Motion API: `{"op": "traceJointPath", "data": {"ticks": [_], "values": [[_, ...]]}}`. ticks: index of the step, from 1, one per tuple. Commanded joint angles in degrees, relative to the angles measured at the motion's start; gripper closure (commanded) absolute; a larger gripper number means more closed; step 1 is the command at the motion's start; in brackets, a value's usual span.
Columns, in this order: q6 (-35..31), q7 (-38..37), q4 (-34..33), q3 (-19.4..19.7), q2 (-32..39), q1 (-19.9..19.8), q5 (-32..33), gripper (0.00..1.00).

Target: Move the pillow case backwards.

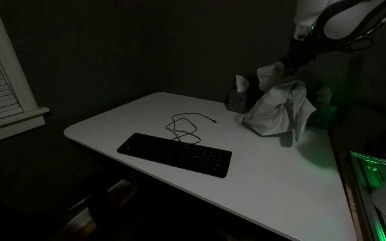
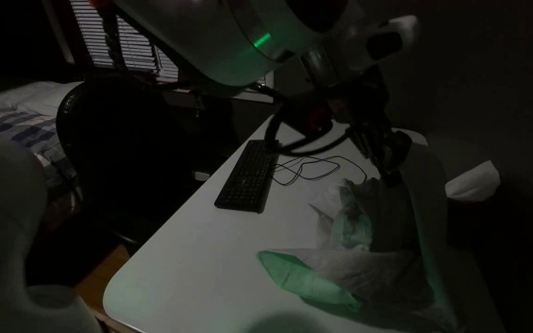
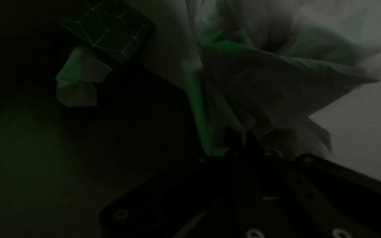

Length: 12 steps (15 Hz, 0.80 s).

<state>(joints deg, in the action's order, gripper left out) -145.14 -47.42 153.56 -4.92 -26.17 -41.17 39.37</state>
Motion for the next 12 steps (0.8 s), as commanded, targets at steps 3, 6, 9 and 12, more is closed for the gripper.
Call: {"op": "traceJointPath", "data": {"ticks": [3,6,9,12], "values": [[-3.76,-22.12,-4.75,-2.02,13.51,-8.67,17.35,0.99],[-2.66,-20.03,-3.42,2.59,11.79,-3.95,16.56,0.96],[-2.74,-20.67,-4.68,2.99,13.46,-3.57,16.78,0.96],[-2.85,-25.35,-6.04,2.94,14.45,-3.49,19.38,0.99]]}}
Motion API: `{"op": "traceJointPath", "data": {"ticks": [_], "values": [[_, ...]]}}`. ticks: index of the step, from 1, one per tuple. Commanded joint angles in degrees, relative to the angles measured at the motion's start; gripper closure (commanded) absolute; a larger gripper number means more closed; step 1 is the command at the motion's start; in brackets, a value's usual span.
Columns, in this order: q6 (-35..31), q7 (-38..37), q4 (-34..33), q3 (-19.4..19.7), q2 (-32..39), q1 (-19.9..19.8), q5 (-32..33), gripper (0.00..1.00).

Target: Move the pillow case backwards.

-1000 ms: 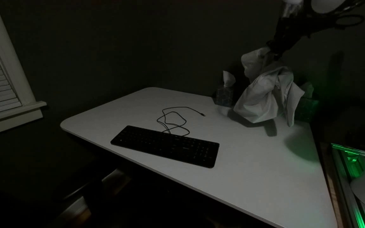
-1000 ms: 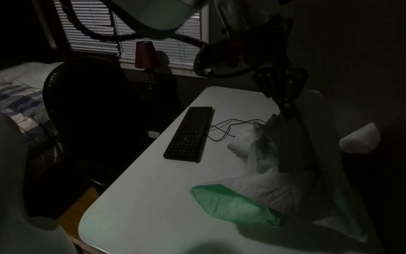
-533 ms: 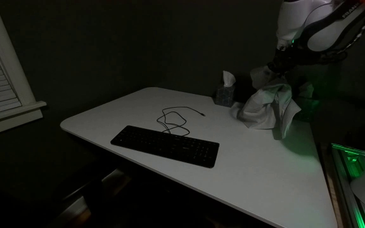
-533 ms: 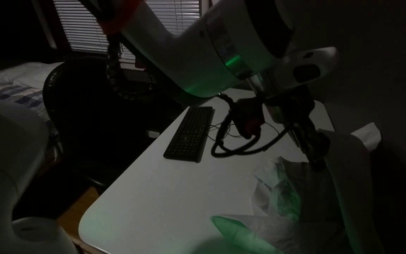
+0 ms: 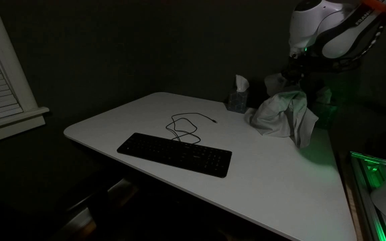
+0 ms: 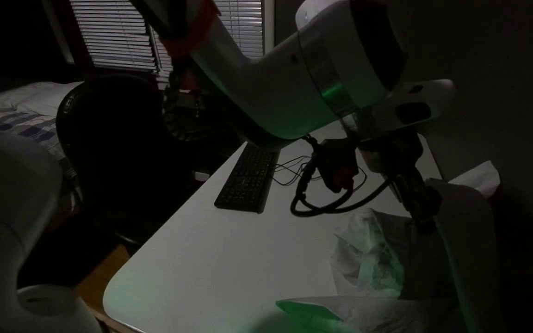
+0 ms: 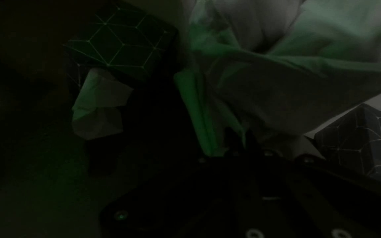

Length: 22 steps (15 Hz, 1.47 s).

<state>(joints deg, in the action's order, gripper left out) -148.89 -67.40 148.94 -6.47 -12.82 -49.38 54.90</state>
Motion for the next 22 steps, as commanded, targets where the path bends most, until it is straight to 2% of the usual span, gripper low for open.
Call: {"op": "traceJointPath", "data": {"ticks": [1,2,7,8,11,12,13,14,18,22], "values": [[0.15,-11.01,-3.33,5.22,2.77,5.24,7.03,0.99],[-0.79,-14.96,-4.61,0.81,3.35,0.46,8.45,0.99],[0.84,-34.65,-13.02,-1.62,7.68,-2.78,22.56,0.99],[2.62,-38.50,-14.70,5.71,8.65,4.70,26.14,0.99],[7.57,-49.63,-18.43,10.05,12.18,9.48,36.35,0.99],[10.20,-53.31,-18.66,11.47,13.81,11.54,39.19,0.71],[12.27,-55.34,-17.91,12.84,15.49,13.55,40.09,0.71],[13.72,-55.99,-17.75,14.21,16.49,15.33,39.86,0.66],[12.45,-45.28,-15.92,18.66,17.68,20.39,31.28,0.35],[7.48,-28.11,-13.49,21.53,14.50,22.69,19.14,0.04]]}}
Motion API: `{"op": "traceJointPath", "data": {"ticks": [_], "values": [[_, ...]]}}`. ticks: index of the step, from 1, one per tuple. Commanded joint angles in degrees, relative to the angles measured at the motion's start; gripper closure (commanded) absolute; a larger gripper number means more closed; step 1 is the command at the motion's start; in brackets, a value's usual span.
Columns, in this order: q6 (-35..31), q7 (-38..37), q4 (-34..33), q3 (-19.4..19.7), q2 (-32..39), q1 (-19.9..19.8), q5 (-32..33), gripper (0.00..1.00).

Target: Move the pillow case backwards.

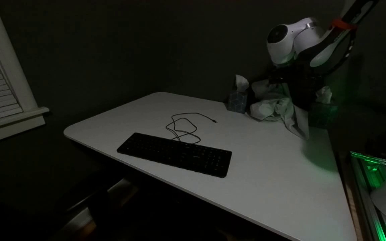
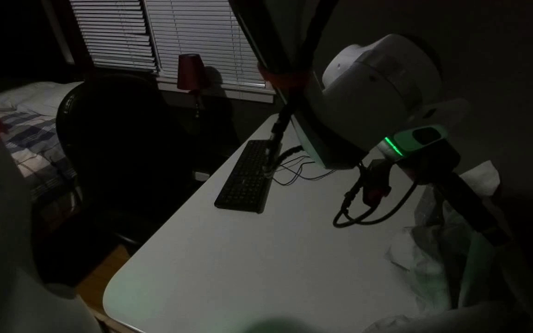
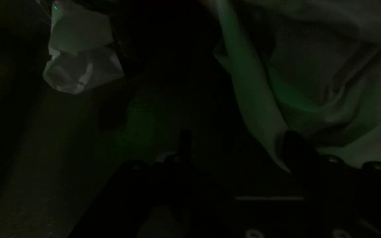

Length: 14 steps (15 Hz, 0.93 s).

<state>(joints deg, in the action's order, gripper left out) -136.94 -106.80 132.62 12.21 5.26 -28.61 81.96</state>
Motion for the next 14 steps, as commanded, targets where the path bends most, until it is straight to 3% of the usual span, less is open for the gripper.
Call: {"op": "traceJointPath", "data": {"ticks": [1,6,11,14], "values": [[-6.07,15.57,3.58,3.41,-4.59,2.25,-11.04,0.01],[-10.19,37.46,9.34,5.62,-10.51,4.09,-27.23,0.00],[-7.55,58.93,14.29,5.82,-17.63,7.25,-47.56,0.00],[-5.46,71.73,15.58,10.52,-23.08,13.77,-57.86,0.00]]}}
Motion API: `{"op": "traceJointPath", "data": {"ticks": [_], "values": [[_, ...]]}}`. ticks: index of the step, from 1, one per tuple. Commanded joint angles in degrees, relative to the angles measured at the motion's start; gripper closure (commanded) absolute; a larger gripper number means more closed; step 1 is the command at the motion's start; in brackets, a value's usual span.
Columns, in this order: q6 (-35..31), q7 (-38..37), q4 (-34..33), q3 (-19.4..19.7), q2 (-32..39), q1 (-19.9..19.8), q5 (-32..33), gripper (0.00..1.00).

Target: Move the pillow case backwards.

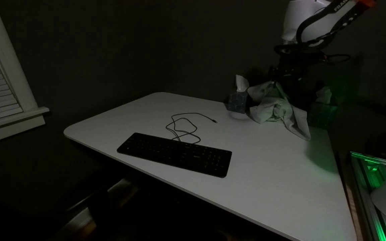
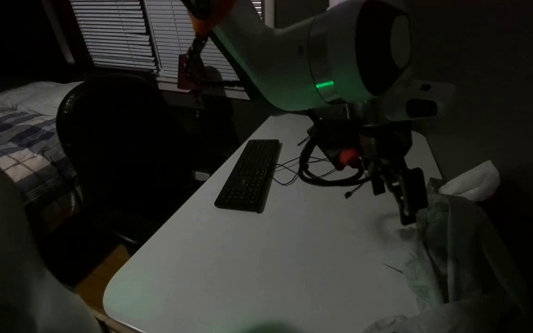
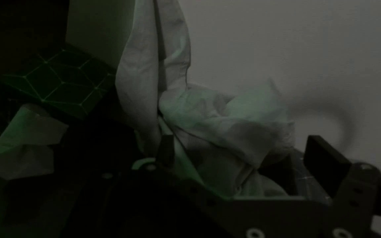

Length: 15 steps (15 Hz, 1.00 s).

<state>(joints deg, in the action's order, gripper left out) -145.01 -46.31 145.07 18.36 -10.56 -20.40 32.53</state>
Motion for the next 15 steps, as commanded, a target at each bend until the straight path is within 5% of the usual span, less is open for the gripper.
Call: {"op": "traceJointPath", "data": {"ticks": [1,6,7,10,11,15], "values": [[3.70,15.32,3.05,5.70,-9.14,7.27,-11.00,0.00],[11.82,34.87,2.30,8.53,-18.23,10.27,-16.27,0.00],[12.80,39.88,2.65,4.54,-19.42,6.05,-18.38,0.00],[14.51,51.34,3.65,4.95,-23.79,5.43,-20.58,0.00],[13.10,46.00,1.14,2.68,-18.98,3.82,-20.27,0.00],[13.29,46.75,1.10,1.58,-19.42,2.51,-20.31,0.00]]}}
